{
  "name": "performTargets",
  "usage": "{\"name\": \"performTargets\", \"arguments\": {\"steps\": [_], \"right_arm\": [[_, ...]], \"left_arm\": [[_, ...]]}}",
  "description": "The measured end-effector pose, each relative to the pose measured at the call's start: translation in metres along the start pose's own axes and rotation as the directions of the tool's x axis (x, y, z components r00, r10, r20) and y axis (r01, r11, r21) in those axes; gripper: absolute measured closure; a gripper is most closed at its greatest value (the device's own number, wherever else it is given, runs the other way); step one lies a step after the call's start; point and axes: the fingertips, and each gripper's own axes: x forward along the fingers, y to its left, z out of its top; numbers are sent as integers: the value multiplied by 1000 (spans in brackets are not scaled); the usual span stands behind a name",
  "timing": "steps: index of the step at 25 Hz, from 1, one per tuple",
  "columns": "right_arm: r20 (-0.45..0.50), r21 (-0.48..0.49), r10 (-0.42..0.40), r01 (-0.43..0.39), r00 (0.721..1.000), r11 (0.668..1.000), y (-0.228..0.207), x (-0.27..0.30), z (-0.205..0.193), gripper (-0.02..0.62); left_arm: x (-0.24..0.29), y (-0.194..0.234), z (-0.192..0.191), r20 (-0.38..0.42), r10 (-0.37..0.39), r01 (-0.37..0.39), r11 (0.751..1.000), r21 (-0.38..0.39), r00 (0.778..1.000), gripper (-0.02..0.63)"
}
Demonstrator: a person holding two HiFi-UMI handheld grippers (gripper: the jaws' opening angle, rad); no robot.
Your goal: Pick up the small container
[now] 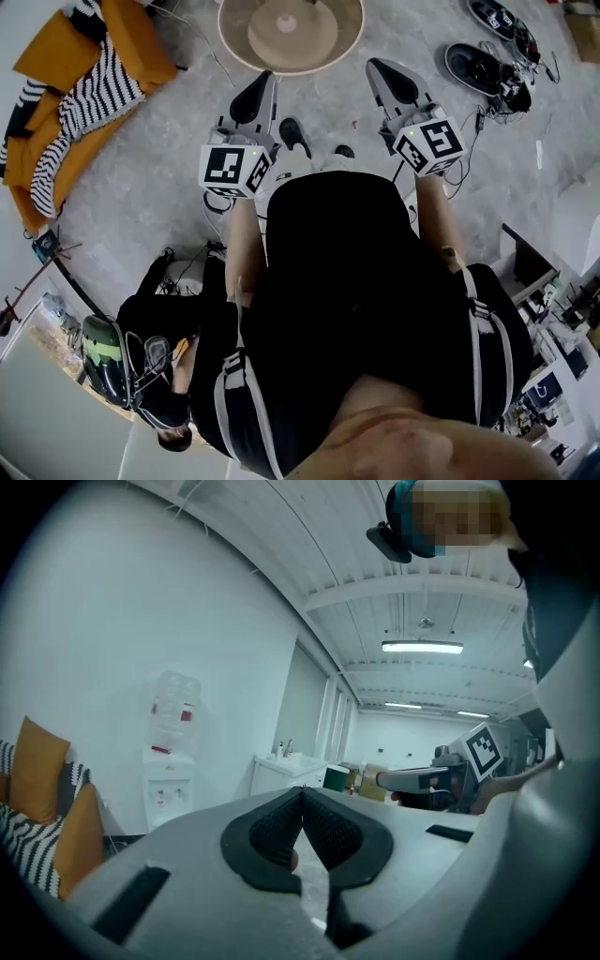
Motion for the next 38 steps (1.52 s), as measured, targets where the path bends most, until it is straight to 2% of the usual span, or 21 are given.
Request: {"name": "performTargets", "arguments": {"steps": [9,17,24,28,32,38], "right_arm": [[-30,9,-72,73,997,997,-3,67,-3,594],[-61,42,-39,42,997,998,-32,98,-14,593],[-56,48,47,-45,997,998,-79,143,-5,592],[-75,35,144,-141,987,989,-102,179,0,594],[-102,31,213,-211,972,977,-124,209,-10,593],[-150,30,266,-264,952,964,-145,237,-39,592]], "left_arm": [[46,62,2,-18,-97,96,995,-28,995,589],[96,64,-11,-60,-129,124,989,-74,990,589],[145,74,0,-79,-74,68,995,-74,994,588],[172,87,6,-79,0,-5,998,-60,997,588],[197,99,2,-85,52,-56,997,-54,995,588],[219,105,-13,-109,106,-114,991,-72,988,588]]}}
